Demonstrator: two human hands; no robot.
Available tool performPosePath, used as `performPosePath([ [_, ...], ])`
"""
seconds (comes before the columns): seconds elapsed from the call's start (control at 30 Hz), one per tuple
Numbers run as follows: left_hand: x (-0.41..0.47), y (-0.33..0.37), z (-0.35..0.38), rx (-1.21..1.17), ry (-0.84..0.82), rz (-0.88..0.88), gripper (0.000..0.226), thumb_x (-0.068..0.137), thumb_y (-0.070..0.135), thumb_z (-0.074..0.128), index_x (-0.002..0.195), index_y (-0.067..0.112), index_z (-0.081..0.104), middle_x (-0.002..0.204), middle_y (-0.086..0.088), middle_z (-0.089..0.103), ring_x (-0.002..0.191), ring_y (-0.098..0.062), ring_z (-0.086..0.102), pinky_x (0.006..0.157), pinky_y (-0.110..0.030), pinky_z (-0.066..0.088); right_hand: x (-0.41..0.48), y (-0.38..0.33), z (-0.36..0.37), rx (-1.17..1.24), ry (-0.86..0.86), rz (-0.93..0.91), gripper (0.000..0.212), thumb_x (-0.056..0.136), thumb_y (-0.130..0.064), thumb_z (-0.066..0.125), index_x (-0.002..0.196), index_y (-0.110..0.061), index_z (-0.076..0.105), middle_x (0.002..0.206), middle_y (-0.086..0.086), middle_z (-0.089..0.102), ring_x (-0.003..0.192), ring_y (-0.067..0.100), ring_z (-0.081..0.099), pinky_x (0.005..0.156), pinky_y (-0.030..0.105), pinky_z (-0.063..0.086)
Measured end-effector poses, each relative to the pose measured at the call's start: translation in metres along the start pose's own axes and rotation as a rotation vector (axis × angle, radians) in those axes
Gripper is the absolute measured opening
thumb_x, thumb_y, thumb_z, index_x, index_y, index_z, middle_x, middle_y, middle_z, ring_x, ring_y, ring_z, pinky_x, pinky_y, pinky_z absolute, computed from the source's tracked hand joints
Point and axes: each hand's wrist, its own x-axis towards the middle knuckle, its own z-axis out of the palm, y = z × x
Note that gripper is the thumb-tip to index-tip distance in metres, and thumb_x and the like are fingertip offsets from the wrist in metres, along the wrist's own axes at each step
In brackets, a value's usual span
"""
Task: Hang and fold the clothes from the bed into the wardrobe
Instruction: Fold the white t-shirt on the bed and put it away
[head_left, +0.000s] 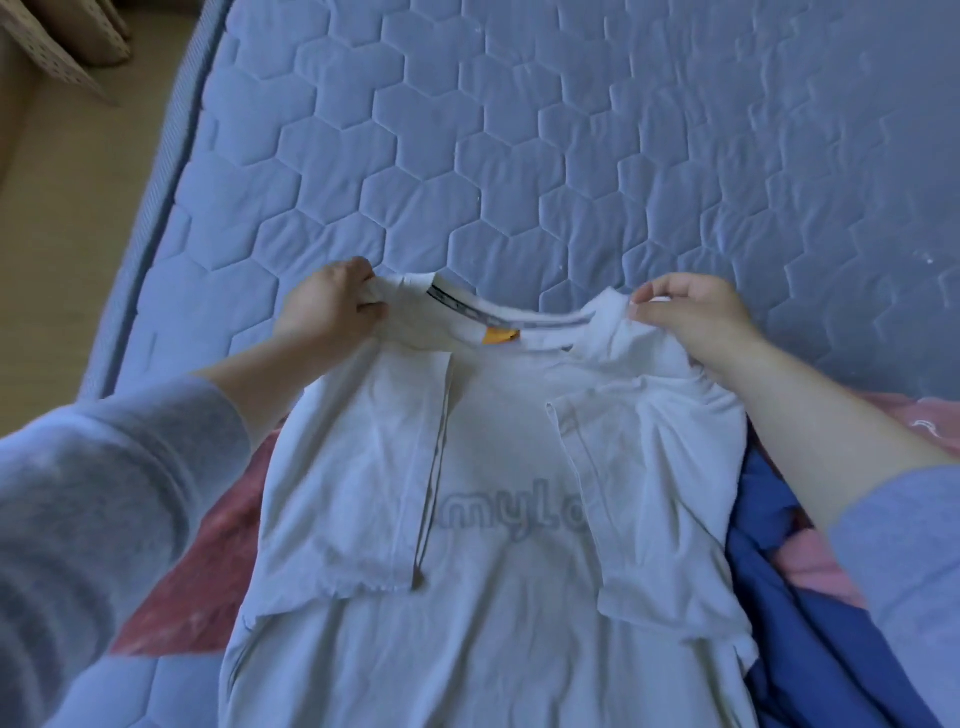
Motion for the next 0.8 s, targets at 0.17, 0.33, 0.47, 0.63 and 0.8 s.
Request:
performPosePath([
  [0.17, -0.014, -0.001, -0.007, 0.101, 0.087, -0.022, 0.025, 0.090, 0.024, 0.062, 0.104, 0.007, 0.052, 0.107, -0.017, 0.055, 0.101, -0.038, 0.051, 0.072, -0.039, 0.035, -0.009, 0.000, -0.002, -0.211, 0.244, -0.247, 0.035, 0.084, 0.000, 0.062, 0.118, -0.012, 0.062, 0.096, -0.001, 0.063, 0.087, 0.013, 0.059, 0.087, 0.026, 0.049],
  [0.33, -0.056, -0.007, -0.006, 0.159, 0.098, 0.021, 0.049, 0.090, 0.027, 0.063, 0.131, 0.005, 0.049, 0.130, -0.021, 0.048, 0.119, -0.040, 0.040, 0.101, -0.044, 0.031, -0.058, 0.028, 0.019, -0.494, 0.175, -0.326, 0.051, 0.087, -0.004, 0.061, 0.137, -0.005, 0.050, 0.137, 0.016, 0.052, 0.129, 0.033, 0.045, 0.109, 0.040, 0.033],
  [0.47, -0.113, -0.022, -0.011, 0.050, 0.095, 0.010, 0.042, 0.090, 0.021, 0.063, 0.127, 0.004, 0.054, 0.125, -0.020, 0.052, 0.115, -0.039, 0.045, 0.098, -0.041, 0.034, -0.131, 0.047, 0.049, -0.435, 0.152, -0.464, 0.041, 0.083, 0.004, 0.058, 0.123, -0.002, 0.060, 0.125, 0.013, 0.059, 0.119, 0.030, 0.052, 0.104, 0.032, 0.036],
  [0.63, -0.222, -0.054, -0.013, -0.023, 0.105, -0.120, 0.023, 0.083, 0.011, 0.066, 0.104, 0.004, 0.060, 0.102, -0.015, 0.059, 0.100, -0.034, 0.050, 0.084, -0.039, 0.038, -0.239, 0.088, 0.074, -0.365, 0.008, -0.351, 0.037, 0.087, 0.002, 0.057, 0.122, -0.009, 0.061, 0.120, 0.004, 0.060, 0.115, 0.020, 0.053, 0.095, 0.018, 0.036],
  [0.8, -0.332, -0.081, 0.000, -0.102, -0.025, -0.249, 0.019, 0.081, 0.003, 0.067, 0.098, 0.000, 0.059, 0.095, -0.018, 0.057, 0.090, -0.036, 0.056, 0.080, -0.046, 0.047, -0.335, 0.125, 0.091, -0.326, -0.110, -0.174, 0.037, 0.086, 0.004, 0.055, 0.119, -0.011, 0.063, 0.114, 0.000, 0.062, 0.109, 0.018, 0.058, 0.093, 0.027, 0.045],
])
